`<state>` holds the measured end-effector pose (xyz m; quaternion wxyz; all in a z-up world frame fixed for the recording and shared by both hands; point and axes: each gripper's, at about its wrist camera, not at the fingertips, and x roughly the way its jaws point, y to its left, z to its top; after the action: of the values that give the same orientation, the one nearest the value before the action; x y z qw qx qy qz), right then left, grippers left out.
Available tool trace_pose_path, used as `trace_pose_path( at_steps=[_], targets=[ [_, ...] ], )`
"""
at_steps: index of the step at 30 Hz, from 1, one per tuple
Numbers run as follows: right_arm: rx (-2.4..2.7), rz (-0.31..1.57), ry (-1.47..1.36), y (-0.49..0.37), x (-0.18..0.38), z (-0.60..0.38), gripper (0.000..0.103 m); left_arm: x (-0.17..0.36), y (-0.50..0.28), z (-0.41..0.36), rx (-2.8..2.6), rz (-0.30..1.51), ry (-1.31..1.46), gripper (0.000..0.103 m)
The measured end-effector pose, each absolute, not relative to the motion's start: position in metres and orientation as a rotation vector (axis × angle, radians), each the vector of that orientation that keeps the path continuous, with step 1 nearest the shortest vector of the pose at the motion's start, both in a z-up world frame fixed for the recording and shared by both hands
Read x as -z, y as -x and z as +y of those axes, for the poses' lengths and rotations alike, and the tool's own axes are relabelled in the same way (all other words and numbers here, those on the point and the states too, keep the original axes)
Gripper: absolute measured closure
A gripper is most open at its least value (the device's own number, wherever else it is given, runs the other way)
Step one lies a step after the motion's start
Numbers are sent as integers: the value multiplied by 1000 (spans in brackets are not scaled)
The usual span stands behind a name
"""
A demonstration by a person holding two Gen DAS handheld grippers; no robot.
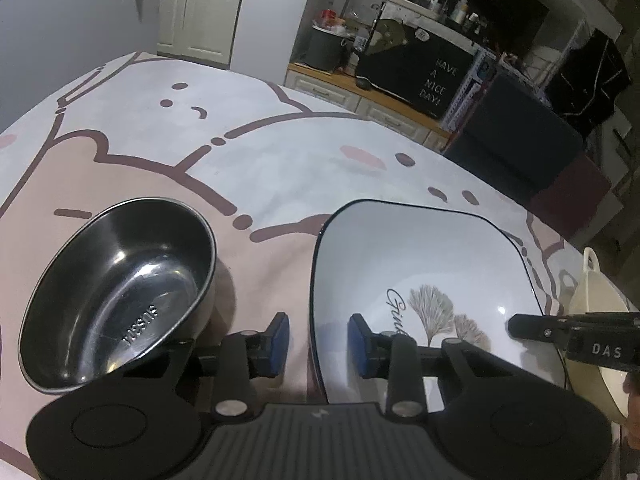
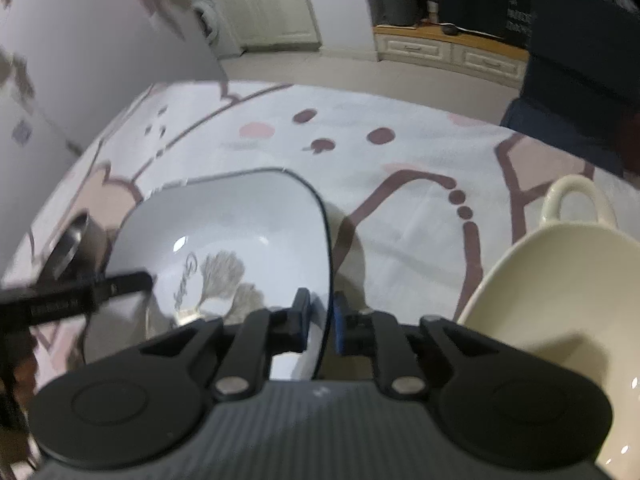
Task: Organize plates and bowls
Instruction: 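Close the right gripper on the plate rim while the left gripper grips the opposite rim, then lift the plate with both grippers and carry it toward the lemon-print bowl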
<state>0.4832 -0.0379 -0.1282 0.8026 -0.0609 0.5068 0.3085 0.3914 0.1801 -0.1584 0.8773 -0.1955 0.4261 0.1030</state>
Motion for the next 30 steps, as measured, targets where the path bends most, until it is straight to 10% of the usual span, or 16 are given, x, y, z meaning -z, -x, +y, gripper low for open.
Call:
trace_pose_path(
  at_steps=[30],
  targets=[
    [-558,969,33,-443,77,-74,87,98,-364,158,-118,806,533,85]
  ],
)
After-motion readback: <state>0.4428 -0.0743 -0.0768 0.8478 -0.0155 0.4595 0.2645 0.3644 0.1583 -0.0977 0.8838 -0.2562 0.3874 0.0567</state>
